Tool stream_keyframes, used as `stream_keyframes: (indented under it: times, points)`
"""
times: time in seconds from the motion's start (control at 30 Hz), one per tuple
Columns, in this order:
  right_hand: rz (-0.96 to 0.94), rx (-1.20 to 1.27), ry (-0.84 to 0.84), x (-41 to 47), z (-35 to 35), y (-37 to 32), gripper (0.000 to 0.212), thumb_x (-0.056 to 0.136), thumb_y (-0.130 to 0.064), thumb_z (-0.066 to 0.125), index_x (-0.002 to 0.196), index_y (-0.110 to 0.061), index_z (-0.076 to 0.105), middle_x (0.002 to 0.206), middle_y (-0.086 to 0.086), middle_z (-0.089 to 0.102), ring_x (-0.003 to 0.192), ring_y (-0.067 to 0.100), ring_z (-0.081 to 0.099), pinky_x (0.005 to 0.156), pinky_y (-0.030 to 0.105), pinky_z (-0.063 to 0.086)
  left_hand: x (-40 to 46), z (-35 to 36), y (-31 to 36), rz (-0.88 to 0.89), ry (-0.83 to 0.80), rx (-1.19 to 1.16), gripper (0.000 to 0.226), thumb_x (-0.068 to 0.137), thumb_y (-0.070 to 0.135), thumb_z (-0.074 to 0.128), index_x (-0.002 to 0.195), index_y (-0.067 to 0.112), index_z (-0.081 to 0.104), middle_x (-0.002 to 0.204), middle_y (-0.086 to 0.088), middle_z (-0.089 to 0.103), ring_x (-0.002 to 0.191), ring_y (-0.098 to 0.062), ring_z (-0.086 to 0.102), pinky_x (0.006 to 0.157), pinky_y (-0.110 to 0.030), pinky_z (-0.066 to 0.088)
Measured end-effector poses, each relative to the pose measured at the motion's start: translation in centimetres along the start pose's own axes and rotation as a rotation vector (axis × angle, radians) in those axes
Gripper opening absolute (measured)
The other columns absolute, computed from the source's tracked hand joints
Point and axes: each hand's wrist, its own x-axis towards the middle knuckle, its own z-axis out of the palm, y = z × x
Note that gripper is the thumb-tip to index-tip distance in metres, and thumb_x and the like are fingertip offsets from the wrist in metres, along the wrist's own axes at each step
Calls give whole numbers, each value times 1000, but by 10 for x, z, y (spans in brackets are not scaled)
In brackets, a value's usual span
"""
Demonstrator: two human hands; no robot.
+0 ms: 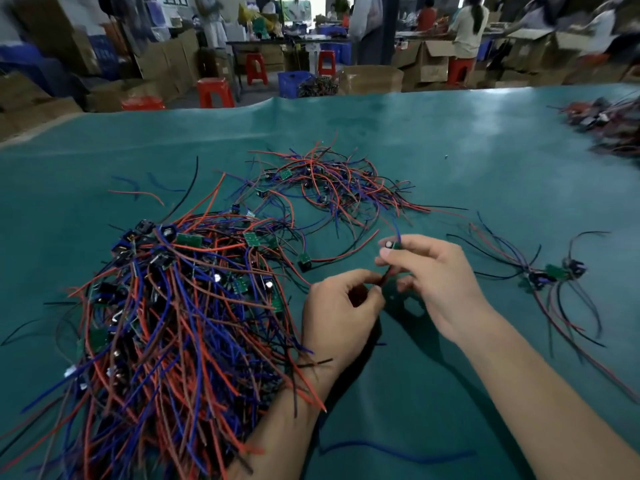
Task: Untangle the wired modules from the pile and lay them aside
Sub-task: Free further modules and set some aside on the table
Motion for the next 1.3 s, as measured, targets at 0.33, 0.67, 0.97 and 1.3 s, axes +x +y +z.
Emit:
stream_keyframes:
  times: [0.33, 0.67, 0.97, 1.3]
  points:
    - [177, 348, -292, -1, 7, -4, 25, 92, -10, 55, 111, -3, 69, 119, 18, 73, 95, 21, 70, 78, 32, 46, 3, 2, 2, -51, 8, -235, 22, 89, 25, 60, 103, 15, 74, 87, 2, 78, 83, -14, 75, 81, -39, 60]
    - [169, 343, -267, -5, 10, -1, 31, 97, 1, 44, 113, 7, 70, 124, 21, 70, 97, 24, 70, 75, 30, 57, 3, -2, -1, -37, 69, -134, 13, 96, 12, 64, 86, 12, 72, 51, 4, 56, 47, -16, 51, 51, -47, 53]
    - [-37, 112, -93, -2, 8, 5, 7, 81, -13, 79, 78, -7, 82, 91, 22, 74, 84, 24, 67, 80, 36, 61, 3, -3, 0, -21, 89, -75, 23, 83, 33, 61, 78, 12, 70, 57, -17, 60, 56, -39, 57, 57, -49, 50]
    - [-286, -214, 292, 16, -23, 1, 19, 90, -13, 76, 72, -21, 74, 72, 4, 72, 72, 14, 63, 62, 30, 52, 2, 0, -2, 5, -24, -37, 21, 80, 35, 64, 79, 16, 72, 57, -4, 62, 57, -29, 60, 59, -44, 52]
